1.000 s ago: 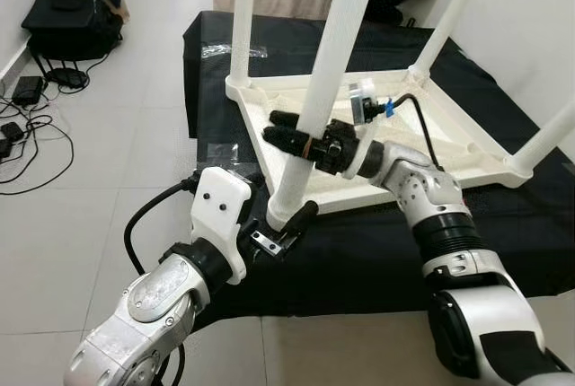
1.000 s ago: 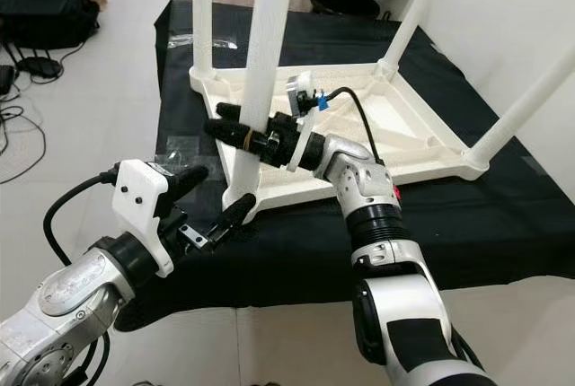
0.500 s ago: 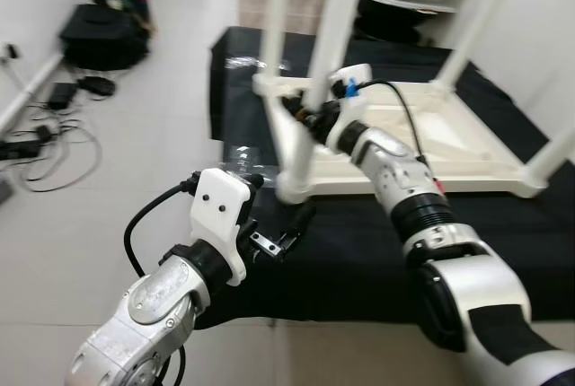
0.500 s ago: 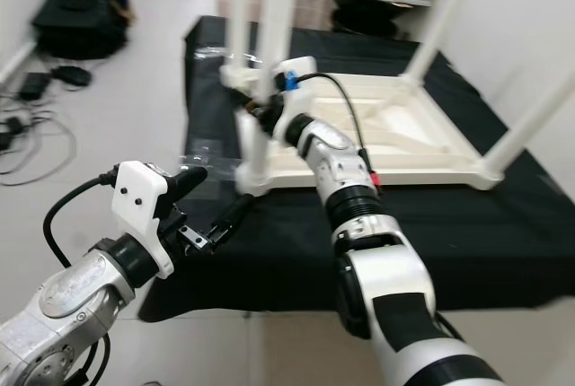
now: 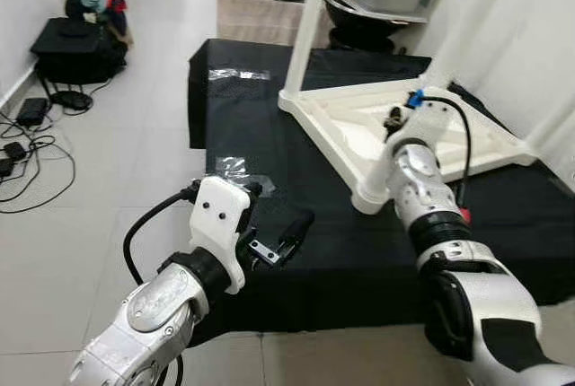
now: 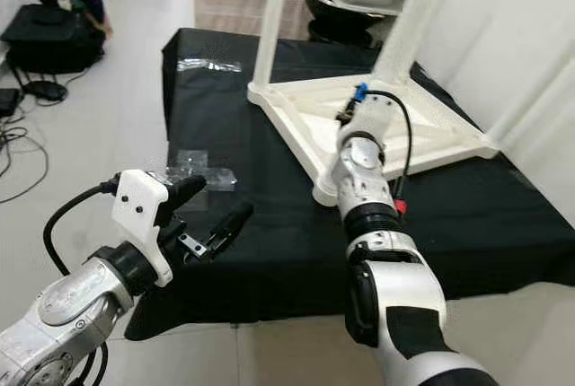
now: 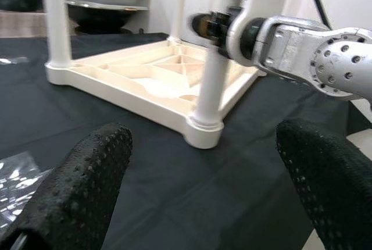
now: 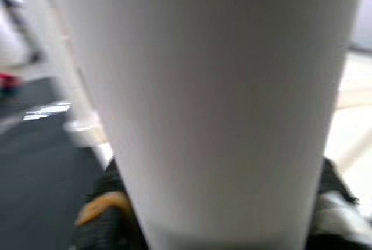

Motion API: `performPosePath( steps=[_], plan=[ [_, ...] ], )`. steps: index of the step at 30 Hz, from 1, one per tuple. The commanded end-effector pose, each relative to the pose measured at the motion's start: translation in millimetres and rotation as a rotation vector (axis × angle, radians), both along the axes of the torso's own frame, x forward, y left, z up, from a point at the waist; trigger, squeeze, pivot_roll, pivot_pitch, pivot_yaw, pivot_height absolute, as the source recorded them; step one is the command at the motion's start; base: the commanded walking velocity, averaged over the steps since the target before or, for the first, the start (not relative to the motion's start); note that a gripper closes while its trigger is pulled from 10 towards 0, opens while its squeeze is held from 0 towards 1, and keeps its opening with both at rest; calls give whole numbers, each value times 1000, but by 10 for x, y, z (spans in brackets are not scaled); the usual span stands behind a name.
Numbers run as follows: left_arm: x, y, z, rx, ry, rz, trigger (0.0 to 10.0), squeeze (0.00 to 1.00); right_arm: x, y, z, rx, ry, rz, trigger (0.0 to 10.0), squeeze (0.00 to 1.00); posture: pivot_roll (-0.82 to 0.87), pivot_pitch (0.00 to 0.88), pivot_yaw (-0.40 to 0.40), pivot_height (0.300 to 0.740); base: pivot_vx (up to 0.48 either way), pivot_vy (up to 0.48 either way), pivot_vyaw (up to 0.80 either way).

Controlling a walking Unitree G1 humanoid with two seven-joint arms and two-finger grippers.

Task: Building children table

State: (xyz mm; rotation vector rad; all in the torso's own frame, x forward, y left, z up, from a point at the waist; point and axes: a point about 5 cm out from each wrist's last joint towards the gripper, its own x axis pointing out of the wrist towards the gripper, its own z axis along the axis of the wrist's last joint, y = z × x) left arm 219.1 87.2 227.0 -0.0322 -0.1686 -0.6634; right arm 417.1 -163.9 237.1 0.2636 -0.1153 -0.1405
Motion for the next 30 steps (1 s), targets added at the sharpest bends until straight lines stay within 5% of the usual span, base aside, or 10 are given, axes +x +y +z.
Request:
performPosePath(
  steps=[1,3,4,8,11,12,19,20,23,30],
  plan=[
    [-1,-15,-31,0,14,-6,10000,0,8,112,-77,7,22,83,10000,1000,62,115,-155,740,0,0,0],
    [0,-17,-32,0,13,-6,10000,0,10,96,-55,-4,15,79,10000,1000,65,106,-160,740,0,0,0],
    [-2,-17,-34,-1,12,-5,10000,0,13,91,-38,-3,7,95,10000,0,66,102,-160,740,0,0,0],
    [-5,-19,-39,1,13,-7,10000,0,22,65,8,-1,-13,145,10000,0,65,101,-159,740,0,0,0],
    [-1,-19,-36,1,12,-10,10000,0,15,181,75,83,-63,477,10000,0,65,98,-158,740,0,0,0],
    [-1,-19,-36,1,12,-10,10000,0,15,181,75,83,-63,477,10000,0,65,98,-158,740,0,0,0],
    [-1,-19,-35,1,12,-11,10000,0,-133,341,119,-15,-128,981,10000,0,65,106,-161,740,0,0,0],
    [-4,-22,-37,0,13,-10,10000,0,-277,395,94,-30,-160,1250,10000,0,67,107,-163,740,0,0,0],
    [-4,-21,-33,0,12,-9,10000,0,-390,435,87,-32,-184,1428,10000,0,72,114,-167,740,0,0,0],
    [2,-11,-27,1,11,-5,10000,0,-439,535,123,-56,-209,1535,10000,0,73,116,-163,740,0,0,0]
  ],
)
